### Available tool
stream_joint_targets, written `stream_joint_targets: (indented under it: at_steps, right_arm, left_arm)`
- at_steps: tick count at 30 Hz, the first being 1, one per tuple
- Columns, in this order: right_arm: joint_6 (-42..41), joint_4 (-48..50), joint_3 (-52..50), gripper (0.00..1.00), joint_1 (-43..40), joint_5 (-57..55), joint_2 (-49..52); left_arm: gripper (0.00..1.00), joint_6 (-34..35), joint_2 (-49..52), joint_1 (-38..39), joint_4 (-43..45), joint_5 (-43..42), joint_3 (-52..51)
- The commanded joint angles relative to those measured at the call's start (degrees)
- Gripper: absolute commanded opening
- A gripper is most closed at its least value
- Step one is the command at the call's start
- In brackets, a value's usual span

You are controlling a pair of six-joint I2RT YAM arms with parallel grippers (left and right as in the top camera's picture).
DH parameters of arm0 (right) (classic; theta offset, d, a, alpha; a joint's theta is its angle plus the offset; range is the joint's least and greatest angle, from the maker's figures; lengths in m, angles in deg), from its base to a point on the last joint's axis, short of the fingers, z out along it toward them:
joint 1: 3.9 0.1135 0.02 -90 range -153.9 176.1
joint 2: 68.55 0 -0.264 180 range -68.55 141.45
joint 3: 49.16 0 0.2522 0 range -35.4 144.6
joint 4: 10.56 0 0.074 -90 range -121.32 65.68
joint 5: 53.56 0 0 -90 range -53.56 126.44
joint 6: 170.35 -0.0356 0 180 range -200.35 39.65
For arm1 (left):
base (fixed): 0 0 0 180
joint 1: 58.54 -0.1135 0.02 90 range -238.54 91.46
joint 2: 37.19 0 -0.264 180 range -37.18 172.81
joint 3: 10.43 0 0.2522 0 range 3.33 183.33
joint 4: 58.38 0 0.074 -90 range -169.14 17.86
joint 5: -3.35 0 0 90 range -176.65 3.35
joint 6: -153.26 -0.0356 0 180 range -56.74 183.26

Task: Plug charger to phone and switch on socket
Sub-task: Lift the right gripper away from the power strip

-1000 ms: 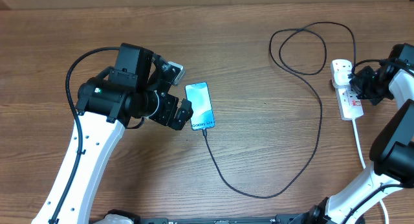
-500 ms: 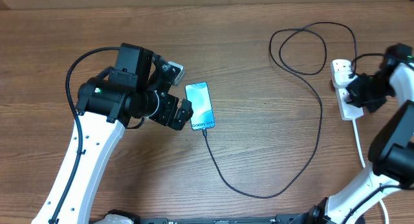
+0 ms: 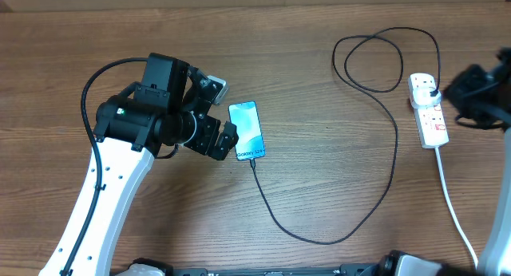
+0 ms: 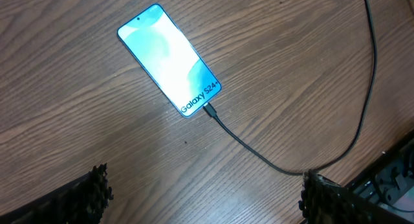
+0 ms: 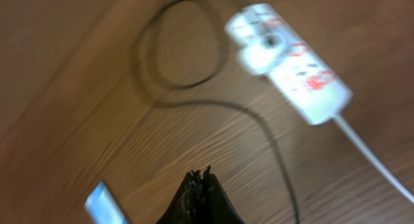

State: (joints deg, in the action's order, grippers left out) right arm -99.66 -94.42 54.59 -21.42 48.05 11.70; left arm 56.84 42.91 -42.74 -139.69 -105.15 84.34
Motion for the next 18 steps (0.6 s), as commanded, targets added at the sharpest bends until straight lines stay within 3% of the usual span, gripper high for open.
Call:
stream_joint_targets:
  at_steps: [1, 7, 8, 11, 18]
  right_arm:
    - [6.4, -0.6, 0.9, 0.04, 7.8, 4.4, -6.2]
    - [8.8, -1.4, 0.8, 0.04, 24.6, 4.6, -14.7]
    - [8.8, -1.7, 0.8, 0.17, 26.8, 4.6, -15.5]
    - [8.7, -3.0, 0.8, 1.00, 32.1, 4.6, -17.0]
    - [8.7, -7.2, 0.8, 1.00, 35.8, 4.6, -17.0]
  left_arm:
    - [1.00, 0.0, -0.1, 0.4, 0.1, -1.0, 0.1]
    - [1.00, 0.0, -0.1, 0.4, 0.1, -1.0, 0.1]
    - [0.99, 0.0, -0.1, 0.4, 0.1, -1.0, 0.1]
    - [0.99, 0.0, -0.1, 0.4, 0.1, -1.0, 0.1]
    - [1.00, 0.0, -0.1, 0.4, 0.1, -1.0, 0.1]
